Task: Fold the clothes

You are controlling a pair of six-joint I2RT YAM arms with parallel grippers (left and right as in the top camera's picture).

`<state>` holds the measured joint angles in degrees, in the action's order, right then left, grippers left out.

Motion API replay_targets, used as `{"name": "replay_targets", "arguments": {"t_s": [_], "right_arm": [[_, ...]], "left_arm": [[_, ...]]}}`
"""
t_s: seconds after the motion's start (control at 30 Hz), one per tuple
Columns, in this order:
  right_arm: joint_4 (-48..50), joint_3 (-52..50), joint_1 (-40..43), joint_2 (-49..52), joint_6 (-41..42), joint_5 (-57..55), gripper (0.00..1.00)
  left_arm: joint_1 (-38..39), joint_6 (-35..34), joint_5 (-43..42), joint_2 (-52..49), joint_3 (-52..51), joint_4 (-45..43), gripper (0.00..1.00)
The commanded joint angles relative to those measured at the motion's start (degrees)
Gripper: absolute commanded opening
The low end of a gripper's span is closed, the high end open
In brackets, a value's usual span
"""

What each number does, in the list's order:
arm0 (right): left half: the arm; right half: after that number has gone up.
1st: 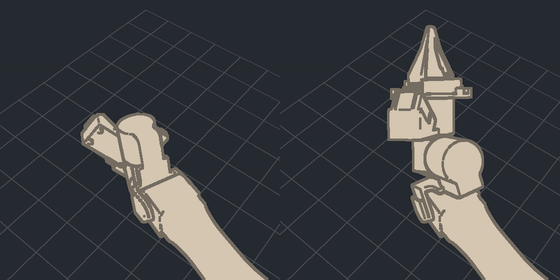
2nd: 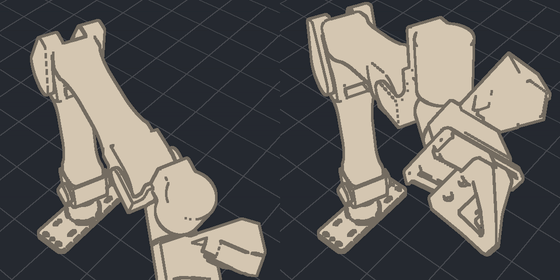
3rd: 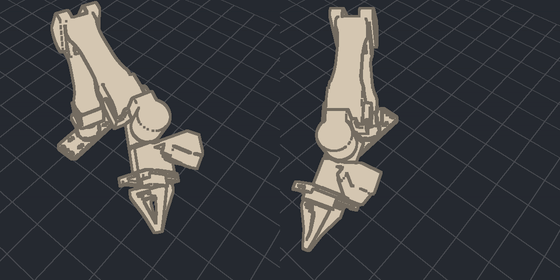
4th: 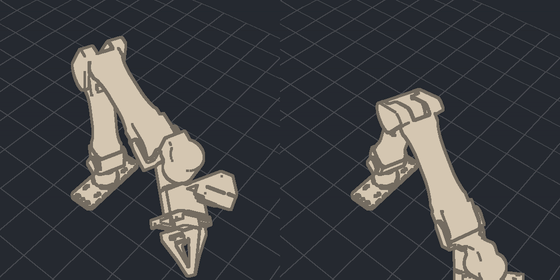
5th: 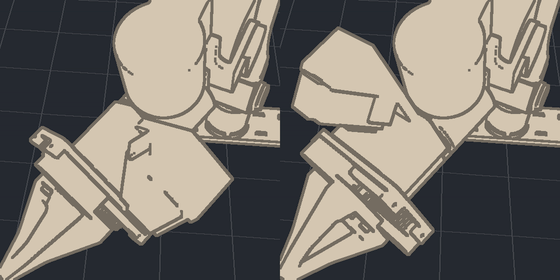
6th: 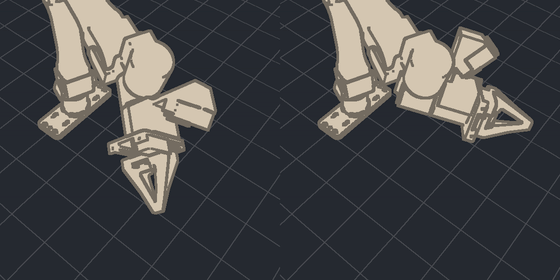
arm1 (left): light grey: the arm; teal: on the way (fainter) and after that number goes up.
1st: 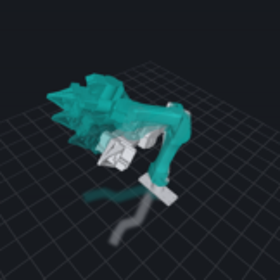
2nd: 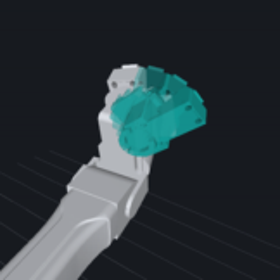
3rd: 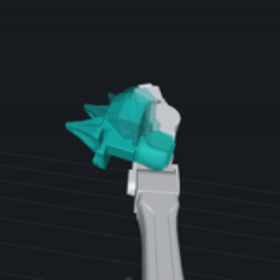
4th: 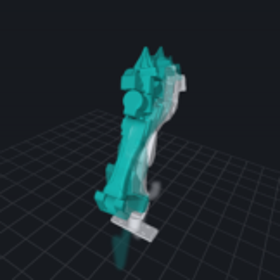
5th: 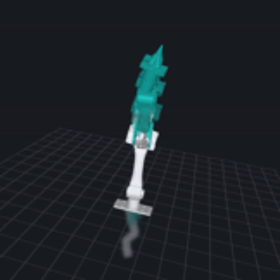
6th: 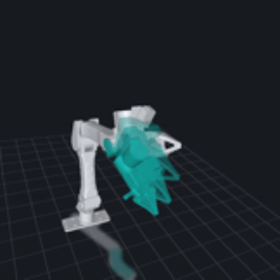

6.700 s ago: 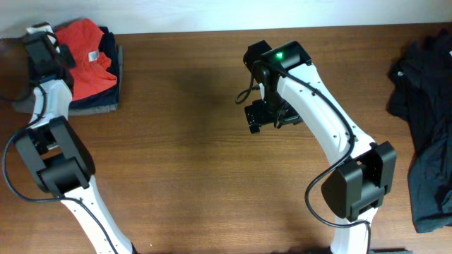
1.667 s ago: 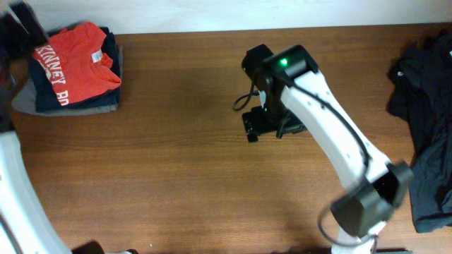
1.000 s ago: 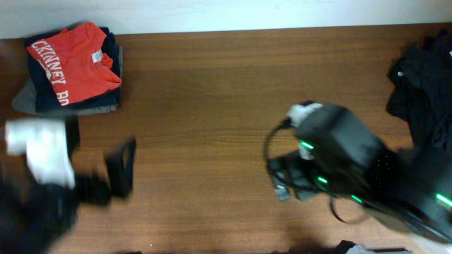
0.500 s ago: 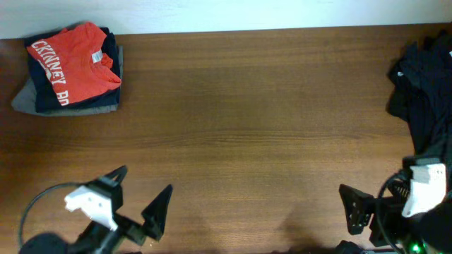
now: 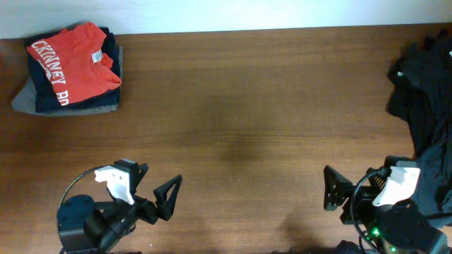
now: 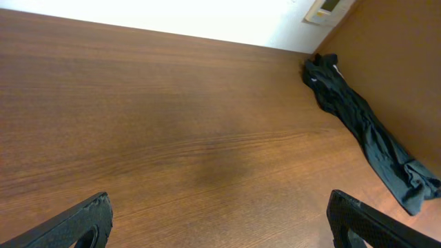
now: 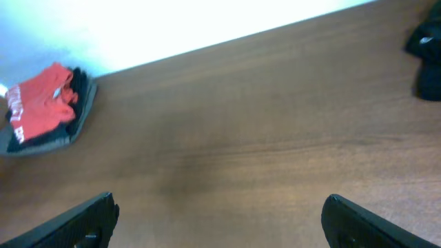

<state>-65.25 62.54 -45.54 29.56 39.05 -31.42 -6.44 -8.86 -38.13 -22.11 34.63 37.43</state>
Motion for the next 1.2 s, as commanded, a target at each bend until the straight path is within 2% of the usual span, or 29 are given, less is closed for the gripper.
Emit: {"name": "replay_targets", "arguments": {"t_s": [0.0, 1.17], "right_arm": [[0.3, -0.3, -0.3, 0.1, 0.6, -5.7, 0.99], [-1.4, -0.3, 0.0, 0.1, 0.7, -5.2, 0.99]], "left_arm": [[0.2, -0.5, 2.6, 0.4, -0.5, -0.5, 0.99], [0.2, -0.5, 2.8, 0.4, -0.5, -0.5, 0.99]]}}
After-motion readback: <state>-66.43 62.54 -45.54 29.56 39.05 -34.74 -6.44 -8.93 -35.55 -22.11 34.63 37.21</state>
